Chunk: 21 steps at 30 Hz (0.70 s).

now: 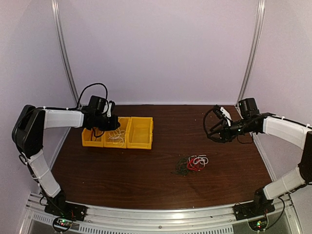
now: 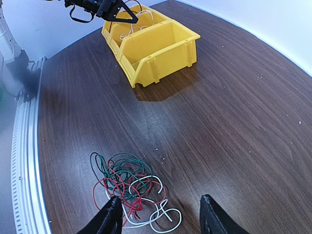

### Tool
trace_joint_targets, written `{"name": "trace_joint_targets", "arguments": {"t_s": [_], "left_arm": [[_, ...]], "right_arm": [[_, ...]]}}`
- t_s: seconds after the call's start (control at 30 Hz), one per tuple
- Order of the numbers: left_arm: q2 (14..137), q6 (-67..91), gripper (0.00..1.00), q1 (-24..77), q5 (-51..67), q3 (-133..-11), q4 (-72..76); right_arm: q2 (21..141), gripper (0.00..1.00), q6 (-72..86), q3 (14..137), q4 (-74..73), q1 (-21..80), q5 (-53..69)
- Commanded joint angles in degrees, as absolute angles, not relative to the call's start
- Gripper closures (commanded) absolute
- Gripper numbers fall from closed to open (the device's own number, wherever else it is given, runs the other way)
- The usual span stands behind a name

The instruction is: Untangle the cables

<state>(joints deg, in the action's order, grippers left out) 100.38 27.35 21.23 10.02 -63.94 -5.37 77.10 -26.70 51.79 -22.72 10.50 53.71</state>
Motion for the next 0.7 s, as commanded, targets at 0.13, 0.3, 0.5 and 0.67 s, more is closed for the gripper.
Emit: {"name": "trace_joint_targets", "arguments": {"t_s": [0.13,0.3,0.5,0.67], "left_arm": [[107.1,32.1,1.00,23.5,1.5,-67.8,-6.4],[108.1,31.6,1.00,24.7,-5.2,-70.0,-11.2],[106.3,29.8,0.97,25.2,-2.5,-70.0,-11.5],[100.6,28.2,0.73,26.9,-3.7,-70.8,-11.6]], "right_arm": [[78.4,0.46,-27.6,51.5,-22.9,10.3,53.9],[78.1,0.46,-27.9,51.3,-23.3,10.4,54.0],[78.9,0.46,-28.3,51.2,-23.1,10.4,52.9],[82.1,0.46,-28.9,52.5,-24.8,10.4,50.7]]}}
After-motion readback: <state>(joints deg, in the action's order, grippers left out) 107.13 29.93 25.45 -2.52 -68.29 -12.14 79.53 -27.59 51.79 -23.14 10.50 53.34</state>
